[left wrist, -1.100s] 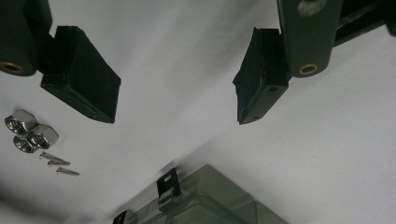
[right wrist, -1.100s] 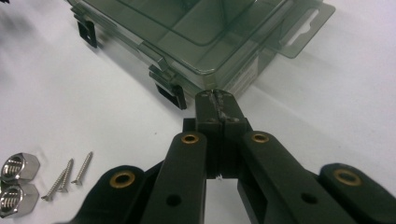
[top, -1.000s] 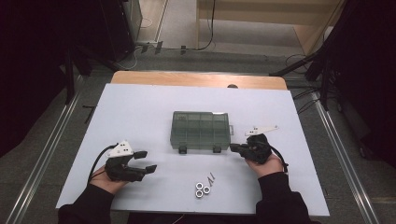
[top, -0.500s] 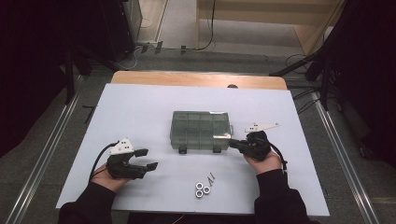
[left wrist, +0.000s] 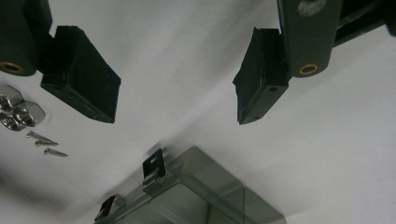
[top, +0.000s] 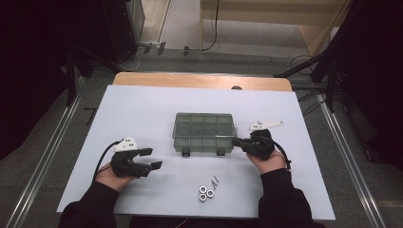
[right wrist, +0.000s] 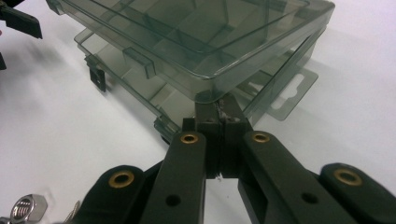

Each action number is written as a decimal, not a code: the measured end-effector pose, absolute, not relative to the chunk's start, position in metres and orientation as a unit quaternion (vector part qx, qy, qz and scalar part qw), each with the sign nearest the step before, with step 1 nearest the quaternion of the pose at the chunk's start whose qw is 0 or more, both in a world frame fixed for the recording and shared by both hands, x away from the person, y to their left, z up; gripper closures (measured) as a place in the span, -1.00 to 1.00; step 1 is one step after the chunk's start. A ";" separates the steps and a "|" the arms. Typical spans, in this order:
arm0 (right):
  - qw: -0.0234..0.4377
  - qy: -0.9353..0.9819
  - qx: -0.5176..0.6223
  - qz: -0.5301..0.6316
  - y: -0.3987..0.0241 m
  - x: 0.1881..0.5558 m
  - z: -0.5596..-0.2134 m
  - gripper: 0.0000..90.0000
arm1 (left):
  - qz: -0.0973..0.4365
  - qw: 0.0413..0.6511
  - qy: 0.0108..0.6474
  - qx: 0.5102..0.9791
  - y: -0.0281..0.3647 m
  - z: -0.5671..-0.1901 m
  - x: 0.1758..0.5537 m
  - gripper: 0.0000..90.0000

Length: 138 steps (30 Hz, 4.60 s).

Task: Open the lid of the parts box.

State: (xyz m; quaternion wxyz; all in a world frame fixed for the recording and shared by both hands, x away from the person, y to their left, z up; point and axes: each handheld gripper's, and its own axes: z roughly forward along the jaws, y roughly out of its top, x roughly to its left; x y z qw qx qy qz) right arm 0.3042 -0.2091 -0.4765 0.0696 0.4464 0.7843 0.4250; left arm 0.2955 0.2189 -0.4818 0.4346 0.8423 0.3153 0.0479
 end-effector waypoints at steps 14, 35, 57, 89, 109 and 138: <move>0.068 0.785 0.437 0.435 -0.204 0.313 -0.468 1.00 | 0.044 0.447 0.311 0.837 0.207 -0.472 0.312 -0.32; 0.058 0.787 0.432 0.436 -0.205 0.324 -0.459 1.00 | 0.042 0.451 0.311 0.835 0.186 -0.461 0.343 -0.32; 0.055 0.783 0.426 0.450 -0.203 0.334 -0.454 1.00 | 0.058 0.444 0.306 0.840 0.167 -0.458 0.371 -0.31; 0.061 0.782 0.425 0.452 -0.202 0.345 -0.451 0.92 | 0.104 0.452 0.317 0.827 0.151 -0.461 0.406 0.32; 0.075 0.774 0.438 0.450 -0.220 0.334 -0.462 0.26 | 0.103 0.460 0.321 0.821 0.152 -0.460 0.407 0.30; 0.145 0.755 0.423 0.479 -0.211 0.375 -0.474 0.21 | 0.110 0.472 0.328 0.811 0.151 -0.460 0.410 0.30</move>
